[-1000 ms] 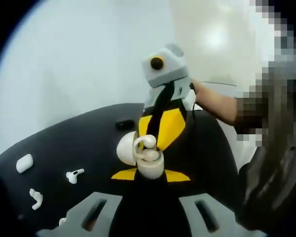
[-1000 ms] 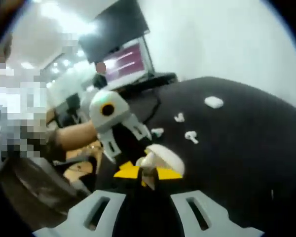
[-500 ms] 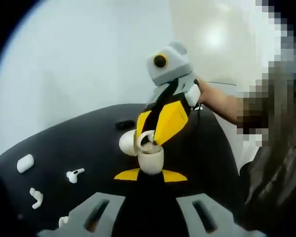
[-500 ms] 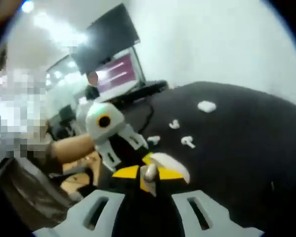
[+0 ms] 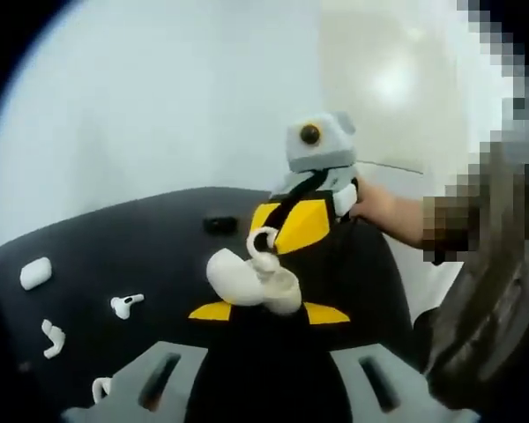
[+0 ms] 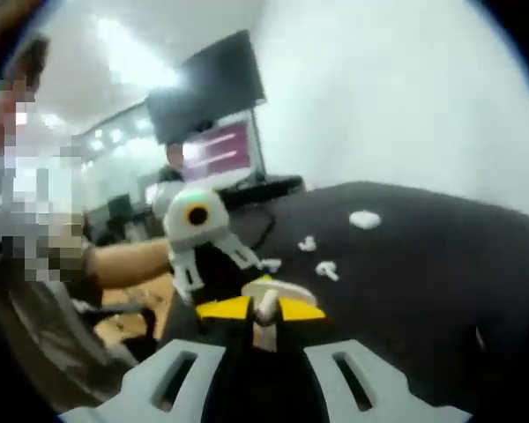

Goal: Pick up three earphones and place each one into its charging case using tactile feedback, ensure that each earphone is properly inserted and securely positioned inside the case.

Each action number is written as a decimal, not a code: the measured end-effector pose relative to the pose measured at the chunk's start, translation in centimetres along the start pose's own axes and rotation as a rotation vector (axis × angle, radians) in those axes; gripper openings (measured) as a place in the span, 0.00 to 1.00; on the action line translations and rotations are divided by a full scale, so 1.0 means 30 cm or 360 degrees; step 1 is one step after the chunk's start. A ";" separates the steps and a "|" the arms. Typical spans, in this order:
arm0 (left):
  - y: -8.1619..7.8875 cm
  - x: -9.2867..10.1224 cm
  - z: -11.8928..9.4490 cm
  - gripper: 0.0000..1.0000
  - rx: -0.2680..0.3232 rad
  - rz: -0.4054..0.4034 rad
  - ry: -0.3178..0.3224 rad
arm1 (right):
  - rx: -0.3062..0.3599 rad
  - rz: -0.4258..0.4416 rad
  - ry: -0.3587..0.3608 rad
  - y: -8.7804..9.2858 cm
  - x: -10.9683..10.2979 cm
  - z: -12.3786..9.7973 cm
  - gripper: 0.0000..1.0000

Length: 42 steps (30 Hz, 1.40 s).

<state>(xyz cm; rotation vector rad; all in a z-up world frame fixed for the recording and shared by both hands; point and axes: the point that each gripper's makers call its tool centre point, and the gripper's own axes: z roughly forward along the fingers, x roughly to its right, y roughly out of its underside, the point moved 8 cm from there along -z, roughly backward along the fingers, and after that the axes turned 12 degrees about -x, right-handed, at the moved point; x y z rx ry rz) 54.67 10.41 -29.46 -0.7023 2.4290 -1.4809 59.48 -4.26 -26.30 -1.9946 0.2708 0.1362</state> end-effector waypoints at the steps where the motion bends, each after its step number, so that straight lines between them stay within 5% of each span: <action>1: 0.001 0.000 0.004 0.26 -0.0015 -0.0002 0.0000 | -0.0004 0.0001 0.0002 0.006 0.002 0.002 0.12; 6: 0.000 -0.006 0.001 0.31 -0.0010 -0.0069 0.0005 | -0.0005 0.0024 -0.0006 0.012 -0.013 -0.005 0.12; 14: -0.002 -0.014 -0.012 0.20 0.0031 -0.0141 0.0053 | -0.0058 -0.0016 0.0028 0.017 -0.034 -0.012 0.12; 20: -0.005 0.011 0.007 0.28 0.0009 -0.0080 0.0024 | -0.0020 -0.0001 0.0031 0.022 -0.033 0.014 0.12; 22: -0.008 0.008 0.011 0.23 -0.0001 -0.0080 0.0017 | 0.0009 -0.0010 0.0023 0.023 -0.038 0.021 0.12; 34: -0.002 0.003 0.018 0.16 -0.0045 -0.0129 0.0041 | 0.0044 -0.0255 -0.0007 -0.022 -0.020 -0.065 0.12; 42: 0.001 0.002 0.016 0.16 -0.0053 -0.0107 0.0038 | 0.0093 -0.0512 -0.0311 -0.023 -0.003 -0.057 0.12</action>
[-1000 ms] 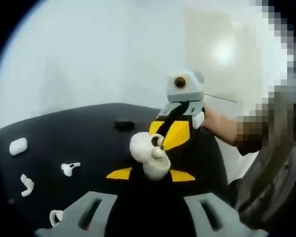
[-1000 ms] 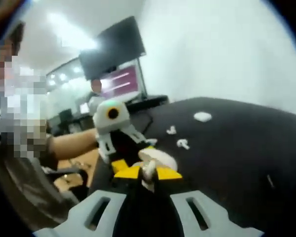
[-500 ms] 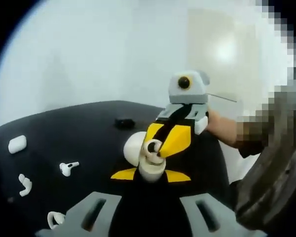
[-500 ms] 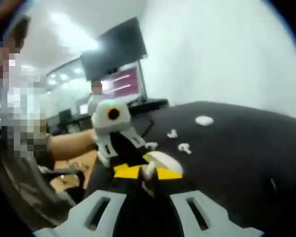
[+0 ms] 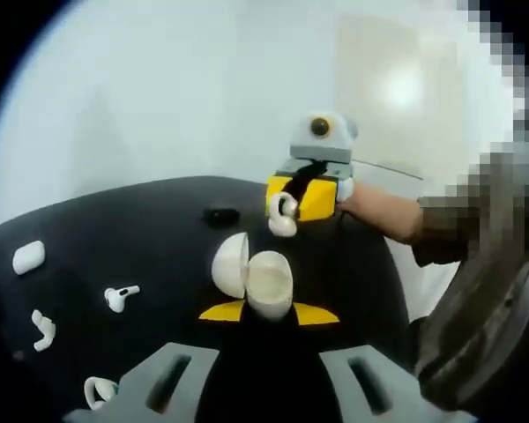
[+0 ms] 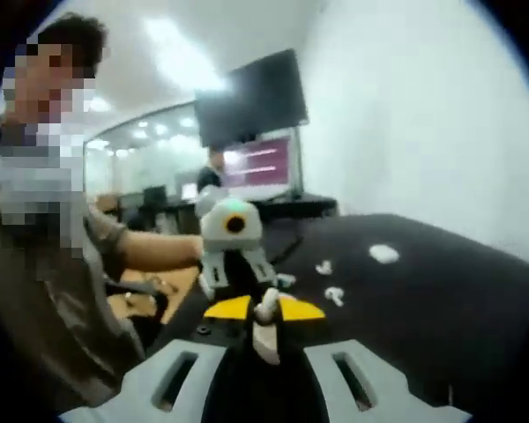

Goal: Pick up three earphones and place each one into its charging case using tactile feedback, ensure that each earphone is properly inserted and securely positioned inside the case.

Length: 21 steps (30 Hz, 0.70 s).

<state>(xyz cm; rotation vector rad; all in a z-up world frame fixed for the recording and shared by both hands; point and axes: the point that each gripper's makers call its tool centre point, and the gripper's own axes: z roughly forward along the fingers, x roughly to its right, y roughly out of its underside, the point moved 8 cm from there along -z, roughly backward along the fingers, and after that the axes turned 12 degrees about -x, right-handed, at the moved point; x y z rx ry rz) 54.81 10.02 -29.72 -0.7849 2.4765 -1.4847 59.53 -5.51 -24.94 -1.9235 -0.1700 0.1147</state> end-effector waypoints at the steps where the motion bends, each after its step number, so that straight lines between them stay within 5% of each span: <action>1: 0.000 0.000 -0.001 0.16 -0.0001 0.0004 -0.0001 | 0.0006 -0.0015 -0.0021 0.003 0.003 0.009 0.12; 9: 0.001 -0.002 -0.001 0.12 -0.0021 0.0037 -0.0015 | -0.0068 -0.0064 -0.0046 0.027 0.036 0.034 0.12; 12: -0.001 -0.007 -0.005 0.00 -0.0016 0.0038 -0.0036 | -0.0052 -0.0052 -0.0035 0.023 0.046 0.016 0.12; 21: -0.006 -0.011 -0.008 0.12 0.0021 0.0015 -0.0046 | -0.0015 0.0041 -0.0004 0.048 0.050 -0.014 0.12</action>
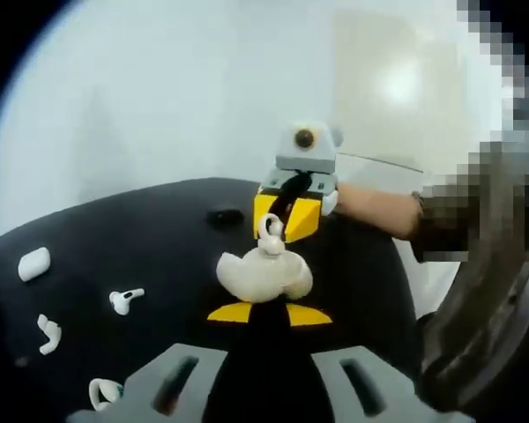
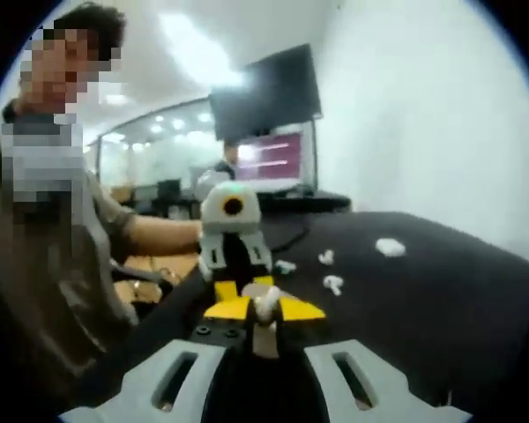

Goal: Pick up three earphones and place each one into its charging case using tactile feedback, ensure that each earphone is properly inserted and securely positioned inside the case.

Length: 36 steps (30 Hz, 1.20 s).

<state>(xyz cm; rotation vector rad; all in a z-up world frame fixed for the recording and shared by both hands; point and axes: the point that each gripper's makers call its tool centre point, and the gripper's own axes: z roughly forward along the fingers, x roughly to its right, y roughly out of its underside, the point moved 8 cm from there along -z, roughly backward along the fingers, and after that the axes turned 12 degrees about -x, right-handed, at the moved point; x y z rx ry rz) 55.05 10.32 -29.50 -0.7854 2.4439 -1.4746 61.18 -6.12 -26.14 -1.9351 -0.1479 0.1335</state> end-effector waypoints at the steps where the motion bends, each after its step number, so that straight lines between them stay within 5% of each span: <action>1: -0.001 0.000 0.000 0.14 0.0005 -0.0003 0.0003 | -0.0002 -0.0004 -0.0002 0.001 0.000 0.000 0.12; 6: -0.003 0.010 -0.003 0.16 0.0013 0.0001 0.0031 | 0.0001 0.0023 0.0005 0.008 -0.005 -0.009 0.12; 14: -0.008 0.029 0.000 0.38 -0.0009 -0.0087 0.0143 | 0.0046 -0.0030 0.0040 -0.006 -0.012 -0.010 0.12; 20: -0.007 0.019 0.001 0.35 0.0003 -0.0084 0.0100 | 0.0038 0.0201 0.0363 0.016 0.089 -0.064 0.12; 24: -0.005 0.012 0.004 0.34 -0.0004 -0.0101 0.0088 | 0.0175 0.0461 0.0357 0.017 0.122 -0.093 0.12; 29: -0.001 0.004 0.004 0.30 0.0000 -0.0089 0.0047 | 0.0415 0.0488 0.0211 -0.035 0.099 -0.114 0.12; 32: 0.001 0.005 0.004 0.30 0.0001 -0.0071 0.0036 | 0.0388 0.0487 0.0399 -0.026 0.135 -0.122 0.12; 34: 0.001 0.005 0.005 0.29 0.0000 -0.0063 0.0029 | 0.0264 0.0545 0.0613 0.011 0.181 -0.119 0.12; 36: 0.002 0.005 0.005 0.29 0.0000 -0.0058 0.0025 | 0.0157 0.0603 0.0706 0.042 0.206 -0.104 0.12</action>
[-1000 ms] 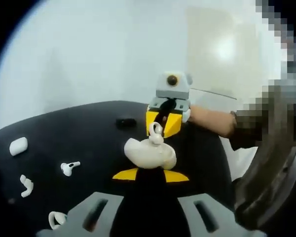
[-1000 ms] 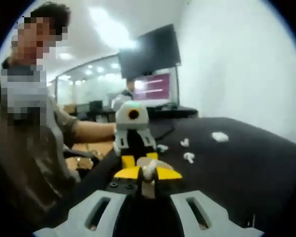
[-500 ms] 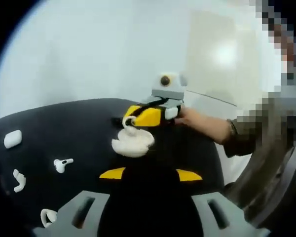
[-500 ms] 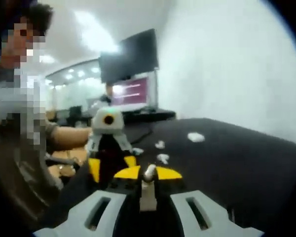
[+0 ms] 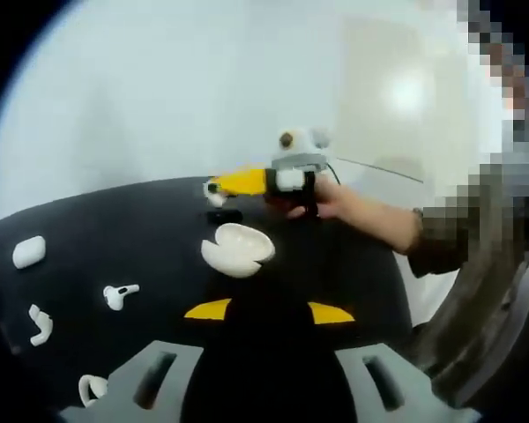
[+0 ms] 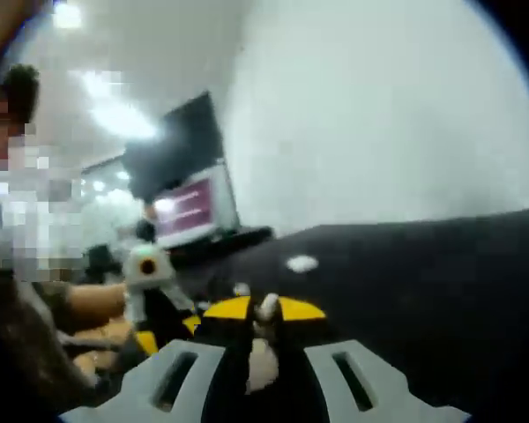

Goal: Pick up three earphones and place each one into its charging case using tactile feedback, ensure that each earphone is properly inserted and securely positioned inside the case.

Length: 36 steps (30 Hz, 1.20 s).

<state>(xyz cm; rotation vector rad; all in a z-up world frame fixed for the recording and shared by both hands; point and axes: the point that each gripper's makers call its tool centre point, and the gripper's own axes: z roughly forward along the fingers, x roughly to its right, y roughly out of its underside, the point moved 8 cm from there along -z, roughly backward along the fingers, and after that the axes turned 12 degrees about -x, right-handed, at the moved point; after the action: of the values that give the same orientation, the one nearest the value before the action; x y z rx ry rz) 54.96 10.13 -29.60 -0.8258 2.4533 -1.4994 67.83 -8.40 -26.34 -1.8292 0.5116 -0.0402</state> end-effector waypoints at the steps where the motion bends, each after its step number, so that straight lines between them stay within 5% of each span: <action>1: 0.000 0.000 0.000 0.29 0.0000 0.0003 -0.0001 | -0.0037 0.0022 0.0008 0.010 0.002 0.012 0.12; 4: 0.001 0.000 0.000 0.29 0.0001 0.0012 -0.0006 | -0.0062 0.0046 -0.0015 0.018 -0.005 0.044 0.13; 7: 0.002 -0.001 0.000 0.29 0.0002 0.0020 -0.0007 | -0.0083 0.0048 0.0077 0.020 0.014 0.055 0.20; 13: 0.004 0.000 0.000 0.29 0.0004 0.0035 -0.0007 | 0.0033 0.0109 0.0140 -0.005 0.047 -0.023 0.23; 18: 0.004 0.002 0.002 0.29 0.0004 0.0045 -0.0010 | 0.0021 0.0228 -0.0159 0.001 0.021 -0.063 0.23; 24: 0.004 0.003 0.002 0.29 0.0005 0.0050 -0.0013 | -0.0252 0.0067 -0.0372 0.073 -0.033 -0.004 0.32; 29: 0.002 -0.008 -0.004 0.29 0.0036 0.0045 -0.0019 | -0.0245 0.0045 -0.0425 0.073 -0.056 0.009 0.41; 35: 0.005 -0.005 -0.001 0.29 0.0023 0.0055 -0.0039 | -0.0441 0.0003 -0.0492 0.091 -0.106 0.024 0.43; 36: 0.005 -0.005 0.000 0.29 0.0021 0.0058 -0.0041 | -0.0421 -0.0079 -0.0465 0.098 -0.160 0.022 0.44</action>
<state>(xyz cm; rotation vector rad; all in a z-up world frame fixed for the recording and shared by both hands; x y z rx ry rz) 55.02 10.27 -29.75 -0.7892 2.4239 -1.4815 62.73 -6.71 -28.15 -2.0617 0.2739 0.2692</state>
